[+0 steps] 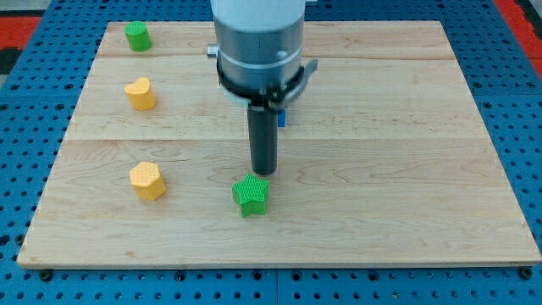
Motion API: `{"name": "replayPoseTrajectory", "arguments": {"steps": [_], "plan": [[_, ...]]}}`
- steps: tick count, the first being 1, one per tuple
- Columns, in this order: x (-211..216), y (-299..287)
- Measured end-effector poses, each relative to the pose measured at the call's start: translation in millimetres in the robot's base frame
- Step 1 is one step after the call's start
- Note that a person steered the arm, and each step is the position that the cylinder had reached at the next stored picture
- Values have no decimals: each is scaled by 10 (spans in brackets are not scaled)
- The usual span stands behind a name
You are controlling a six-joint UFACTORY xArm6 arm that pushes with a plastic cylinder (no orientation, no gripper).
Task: Slide the yellow heart towards yellow hexagon
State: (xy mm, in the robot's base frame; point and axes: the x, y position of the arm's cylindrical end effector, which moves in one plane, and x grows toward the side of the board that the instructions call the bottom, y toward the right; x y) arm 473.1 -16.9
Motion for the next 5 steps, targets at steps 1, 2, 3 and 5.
{"name": "replayPoseTrajectory", "arguments": {"steps": [1, 2, 3, 5], "plan": [[-499, -639], [-424, -1263], [-806, -2178], [-1124, -1795]]}}
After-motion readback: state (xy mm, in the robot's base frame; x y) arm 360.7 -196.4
